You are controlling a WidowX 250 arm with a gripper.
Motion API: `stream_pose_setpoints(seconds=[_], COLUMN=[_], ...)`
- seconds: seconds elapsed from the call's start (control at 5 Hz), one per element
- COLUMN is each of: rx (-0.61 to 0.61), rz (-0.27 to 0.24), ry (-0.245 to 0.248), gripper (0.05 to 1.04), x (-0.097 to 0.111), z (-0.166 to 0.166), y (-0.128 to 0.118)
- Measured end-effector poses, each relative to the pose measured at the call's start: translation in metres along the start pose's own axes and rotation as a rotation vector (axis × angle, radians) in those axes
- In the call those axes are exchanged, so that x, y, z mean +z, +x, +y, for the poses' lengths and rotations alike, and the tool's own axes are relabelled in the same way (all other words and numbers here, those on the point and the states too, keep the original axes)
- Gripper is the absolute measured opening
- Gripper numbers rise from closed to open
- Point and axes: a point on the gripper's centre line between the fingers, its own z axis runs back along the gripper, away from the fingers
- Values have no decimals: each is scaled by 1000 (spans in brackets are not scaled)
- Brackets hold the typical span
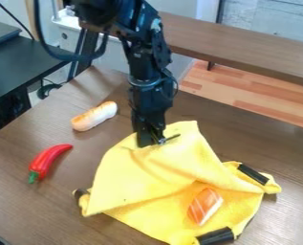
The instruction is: Unfold the cloth from bottom right to top left
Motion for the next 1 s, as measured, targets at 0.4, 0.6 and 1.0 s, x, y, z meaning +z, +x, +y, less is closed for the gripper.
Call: stream_pose_setpoints(seconds=[0.4,0.6,1.0], rx=[-65,-101,-195], rz=[69,101,84], ry=[52,73,93], gripper=[53,53,53], x=[-5,-16,-27], z=[30,41,56], y=[22,28,48])
